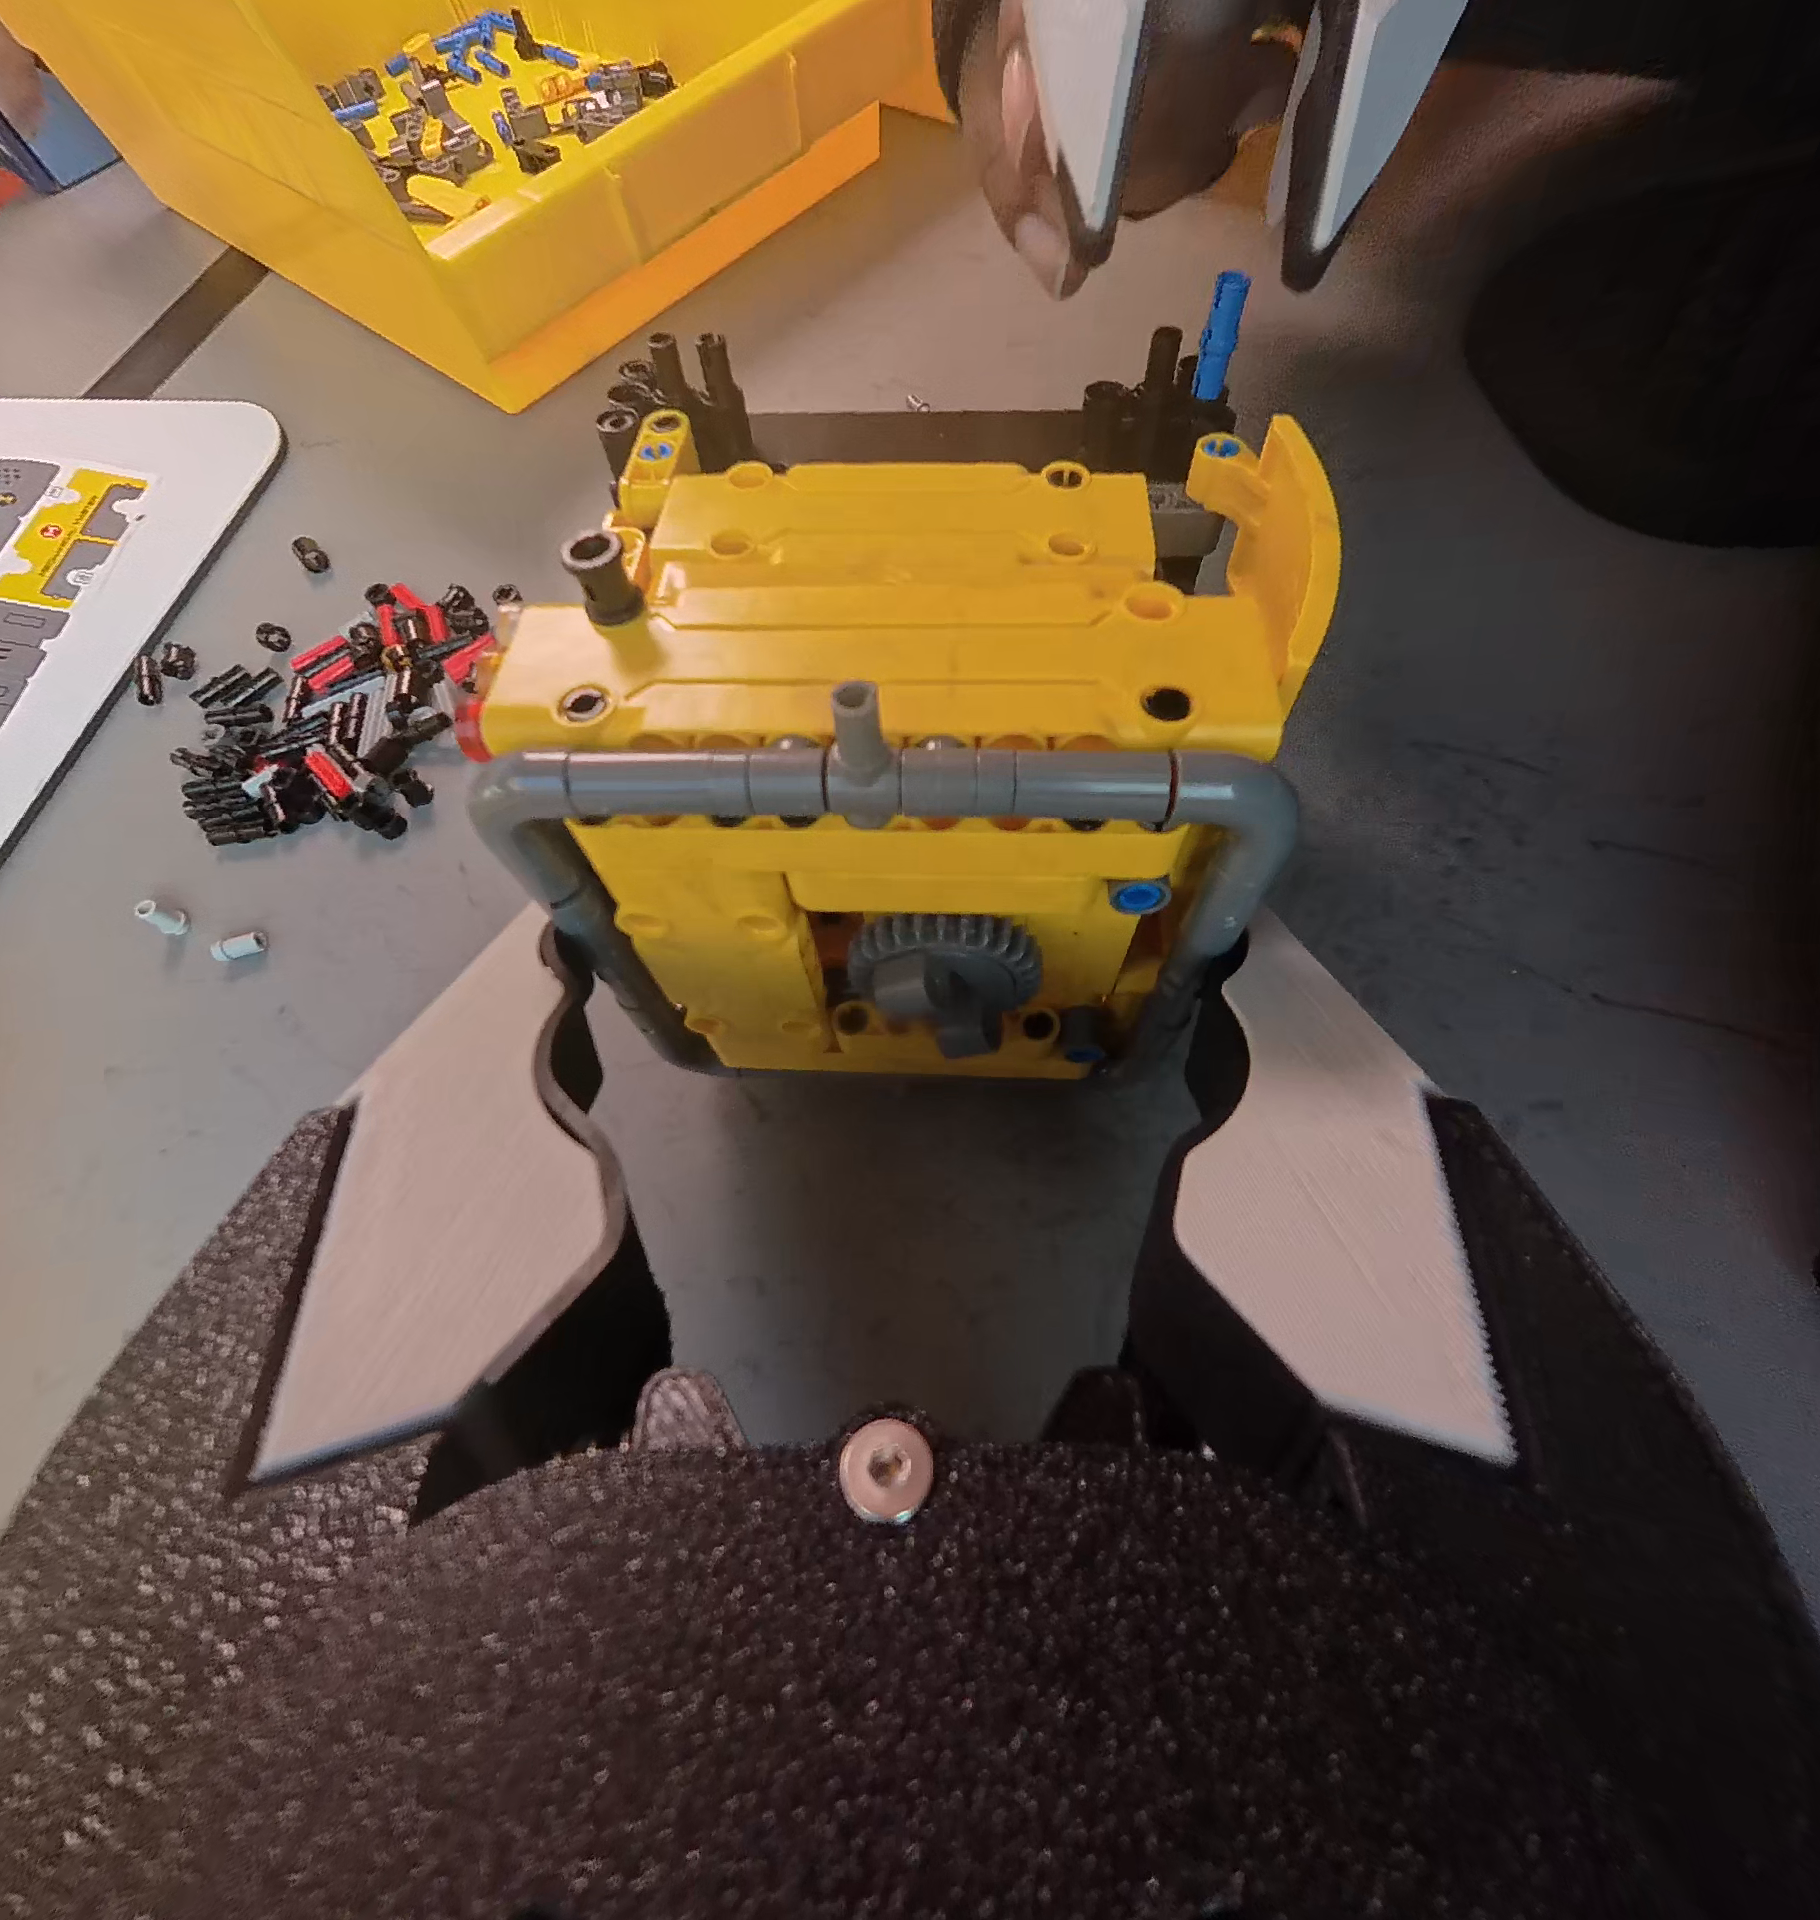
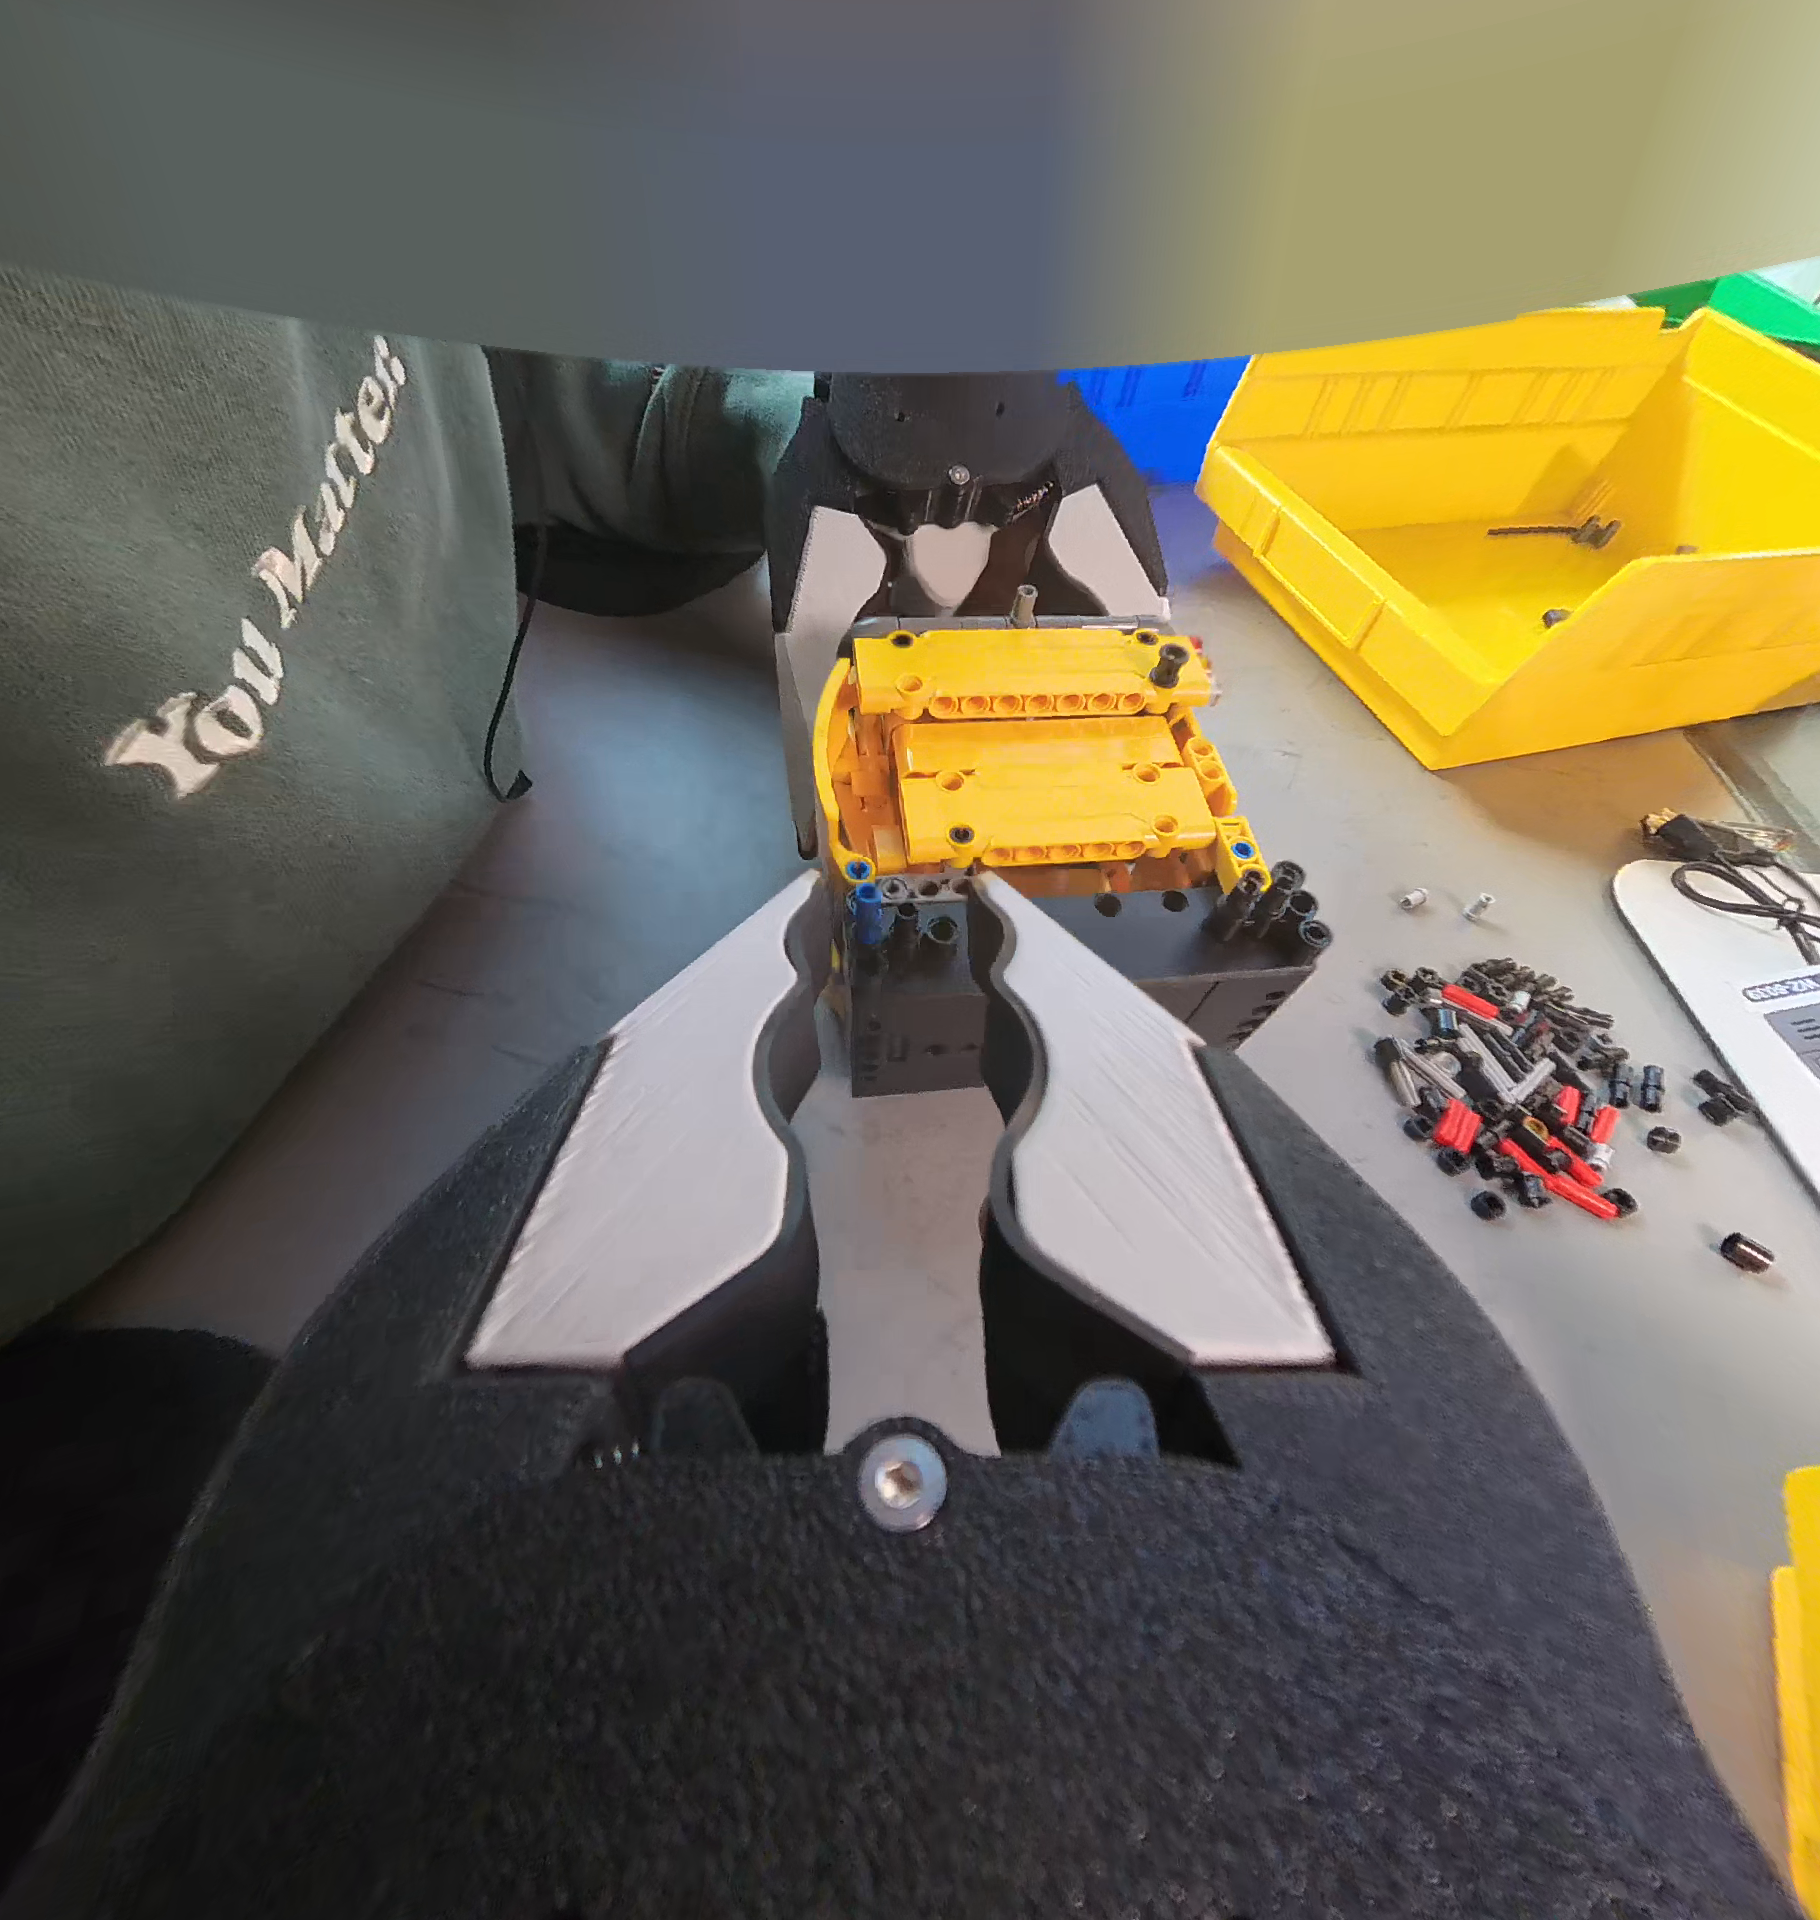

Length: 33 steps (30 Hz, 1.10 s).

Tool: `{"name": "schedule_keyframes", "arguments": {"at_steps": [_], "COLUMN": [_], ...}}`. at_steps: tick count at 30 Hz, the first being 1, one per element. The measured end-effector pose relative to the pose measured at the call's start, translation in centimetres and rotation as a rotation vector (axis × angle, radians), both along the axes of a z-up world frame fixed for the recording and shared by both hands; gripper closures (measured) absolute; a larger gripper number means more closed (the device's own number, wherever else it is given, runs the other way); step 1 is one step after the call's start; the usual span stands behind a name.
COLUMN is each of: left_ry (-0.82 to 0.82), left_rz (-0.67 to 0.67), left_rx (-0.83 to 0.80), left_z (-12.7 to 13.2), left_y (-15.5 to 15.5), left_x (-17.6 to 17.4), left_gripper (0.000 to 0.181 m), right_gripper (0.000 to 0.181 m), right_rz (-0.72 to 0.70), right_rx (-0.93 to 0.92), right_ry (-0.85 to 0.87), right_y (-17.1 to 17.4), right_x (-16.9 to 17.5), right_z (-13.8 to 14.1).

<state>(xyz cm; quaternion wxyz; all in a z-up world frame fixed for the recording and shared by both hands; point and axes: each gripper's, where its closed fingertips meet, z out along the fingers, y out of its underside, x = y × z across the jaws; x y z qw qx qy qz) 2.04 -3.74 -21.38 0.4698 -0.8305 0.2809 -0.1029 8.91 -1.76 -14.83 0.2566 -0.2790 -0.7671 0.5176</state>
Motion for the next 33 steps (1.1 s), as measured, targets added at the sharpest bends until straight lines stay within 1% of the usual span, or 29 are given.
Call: {"name": "schedule_keyframes", "arguments": {"at_steps": [2,6,10,12,14,16,20,22,23,26,29,33], "left_ry": [0.005,0.013,0.016,0.024,0.026,-0.010,-0.081,-0.131,-0.146,-0.122,-0.079,-0.085], "left_rz": [0.000,-0.003,-0.002,0.002,0.013,0.028,0.083,0.118,0.129,0.133,0.132,0.134], "left_rx": [0.000,0.000,0.001,0.000,-0.015,-0.021,0.037,0.060,0.052,0.015,-0.002,-0.003], "left_z": [0.0,-0.1,-0.1,-0.2,-0.4,-0.2,1.6,2.3,2.3,1.3,0.7,0.7], "left_y": [-0.1,-0.2,-0.3,-0.4,-0.6,-0.7,0.0,0.8,1.1,1.7,1.8,1.9], "left_x": [0.0,-0.1,-0.2,-0.2,-0.4,-0.5,-0.3,0.1,0.3,0.9,1.2,1.1], "left_gripper": [0.066,0.066,0.065,0.063,0.051,0.040,0.029,0.028,0.028,0.030,0.041,0.051], "right_gripper": [0.159,0.163,0.168,0.169,0.169,0.168,0.168,0.168,0.168,0.168,0.168,0.174], "right_rz": [0.023,0.050,0.046,0.037,0.024,0.011,-0.003,0.000,0.001,0.013,0.038,0.055], "right_rx": [0.087,0.285,0.437,0.481,0.527,0.561,0.633,0.648,0.657,0.675,0.691,0.726], "right_ry": [-0.033,-0.133,-0.189,-0.208,-0.220,-0.231,-0.275,-0.293,-0.306,-0.337,-0.361,-0.388], "right_y": [-0.3,-1.1,-1.8,-2.0,-2.0,-1.8,-0.9,-0.7,-0.5,-0.3,-0.5,-0.4], "right_x": [0.4,0.5,0.5,0.4,0.4,0.4,0.9,1.0,1.0,1.0,1.0,0.7], "right_z": [0.5,0.4,0.4,0.4,0.5,0.6,0.5,0.3,0.2,-0.2,-0.5,-0.6]}}
